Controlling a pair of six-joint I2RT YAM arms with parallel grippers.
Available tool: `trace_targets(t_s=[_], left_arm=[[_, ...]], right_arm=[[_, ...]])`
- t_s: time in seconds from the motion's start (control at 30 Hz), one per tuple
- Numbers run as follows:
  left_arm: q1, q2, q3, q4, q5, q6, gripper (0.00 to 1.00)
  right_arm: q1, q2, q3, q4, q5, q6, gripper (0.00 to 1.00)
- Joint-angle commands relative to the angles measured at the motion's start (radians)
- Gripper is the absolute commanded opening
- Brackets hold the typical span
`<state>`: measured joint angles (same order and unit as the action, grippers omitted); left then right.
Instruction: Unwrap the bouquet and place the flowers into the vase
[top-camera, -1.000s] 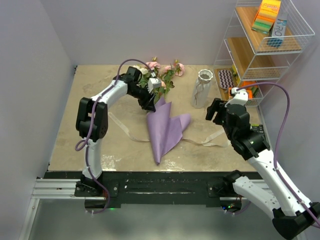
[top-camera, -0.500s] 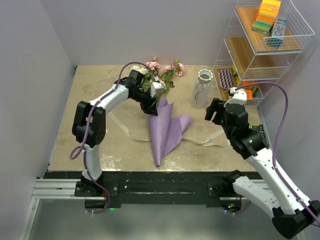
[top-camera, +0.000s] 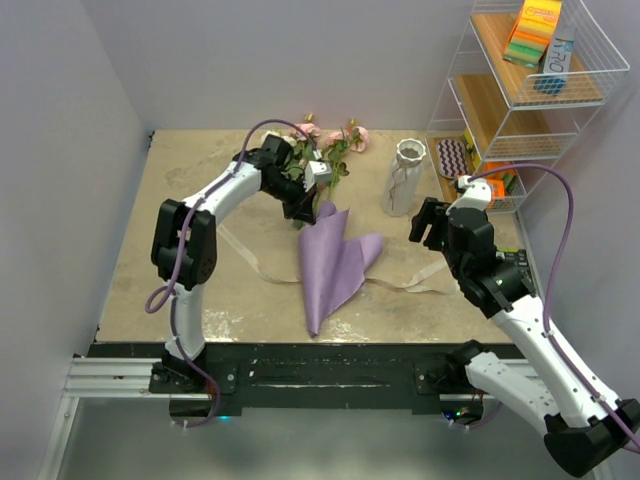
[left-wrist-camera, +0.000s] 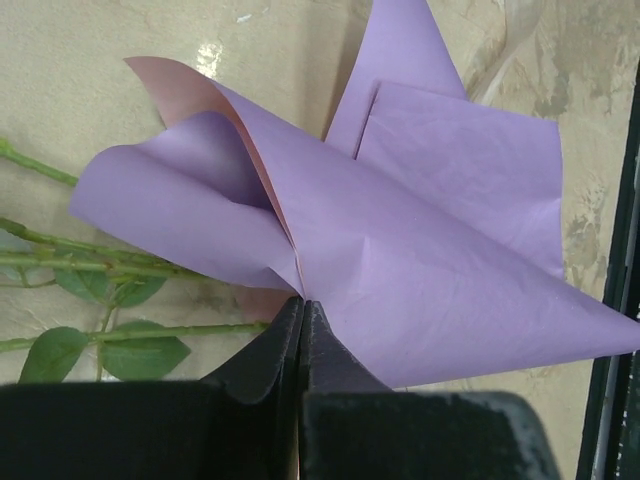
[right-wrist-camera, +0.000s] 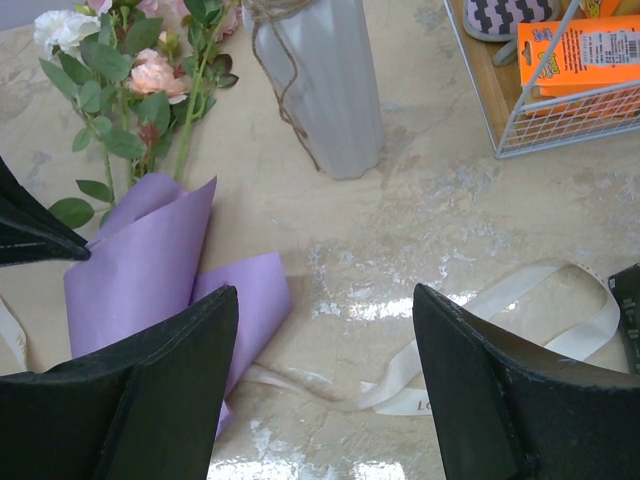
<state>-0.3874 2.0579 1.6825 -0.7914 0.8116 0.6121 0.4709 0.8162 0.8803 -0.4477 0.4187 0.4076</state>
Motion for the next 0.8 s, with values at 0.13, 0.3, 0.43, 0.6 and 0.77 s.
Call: trace_targets(t_s=[0.13,0.3,0.43,0.6,0.77], left_arm=[[0.007,0.019,0.293,-0.143,0.044,-0.014,0.00],[0.007,-0.022,0.319,-0.157,0.061,-0.044,0.00],[0.004,-0.091,0.318,-0.137,0.017,-0.098,0.00],[-0.002,-0.130,0.209,-0.108,-0.035,-0.132,0.18],[0.065,-0.124,0.062,-0.097,-0.013,-0.020,0.46]], right_arm=[[0.002,-0.003,0.023,0.017,-0.006,-0.001,0.74],[0.002,-0.014,0.029,0.006,-0.004,-0.004,0.74],[0.002,-0.025,0.025,0.001,-0.006,-0.004,0.74],[0.002,-0.029,0.019,0.003,-0.006,-0.001,0.74],[0.002,-0.032,0.022,-0.003,-0.014,-0.001,0.78]])
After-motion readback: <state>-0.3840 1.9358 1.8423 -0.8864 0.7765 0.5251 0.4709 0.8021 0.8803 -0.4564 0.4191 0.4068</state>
